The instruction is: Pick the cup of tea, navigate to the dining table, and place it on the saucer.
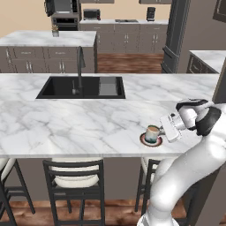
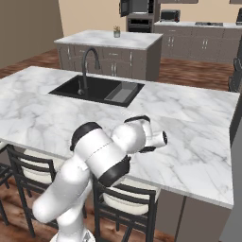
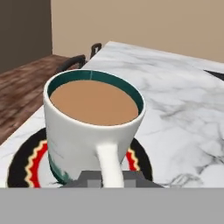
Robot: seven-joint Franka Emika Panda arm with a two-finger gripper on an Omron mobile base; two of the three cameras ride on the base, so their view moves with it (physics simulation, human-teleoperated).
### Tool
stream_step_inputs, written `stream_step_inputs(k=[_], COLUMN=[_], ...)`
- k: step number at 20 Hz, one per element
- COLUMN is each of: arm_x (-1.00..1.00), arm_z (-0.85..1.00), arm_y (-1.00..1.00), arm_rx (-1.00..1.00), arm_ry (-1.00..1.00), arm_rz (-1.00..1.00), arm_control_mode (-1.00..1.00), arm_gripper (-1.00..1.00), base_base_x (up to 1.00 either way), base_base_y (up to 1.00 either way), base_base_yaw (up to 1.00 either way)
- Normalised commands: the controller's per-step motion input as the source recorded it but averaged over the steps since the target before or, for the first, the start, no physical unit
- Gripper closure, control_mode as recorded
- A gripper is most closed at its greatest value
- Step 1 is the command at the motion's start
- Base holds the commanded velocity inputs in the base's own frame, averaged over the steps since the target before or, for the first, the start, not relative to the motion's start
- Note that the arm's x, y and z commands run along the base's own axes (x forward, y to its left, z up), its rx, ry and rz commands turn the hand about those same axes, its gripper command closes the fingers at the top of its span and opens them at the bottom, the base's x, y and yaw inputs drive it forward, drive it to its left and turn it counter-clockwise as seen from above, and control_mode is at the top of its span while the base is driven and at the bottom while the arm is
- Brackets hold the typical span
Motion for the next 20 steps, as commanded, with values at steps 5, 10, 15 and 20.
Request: stream_step_inputs(k=[5,10,15,20], arm_x=[-0.01,-0.04,0.00,-0.10], arm_z=[0.00,0.07,0.21,0.39], arm_y=[0.00,0.00,0.01,0.00], arm_rx=[0.00,0.00,0.00,-0.01], arm_ry=[-0.07,-0.03,0.00,0.00], arm_rz=[0.00,0.00,0.00,-0.03], arm_control_mode=[-1.00,-1.00,-1.00,-1.00], arm_gripper=[-1.00,-1.00,-1.00,-1.00], base_base_x=[0.00,0.00,0.00,0.00], base_base_y=[0.00,0.00,0.00,0.00], base_base_yaw=[0.00,0.00,0.00,0.00])
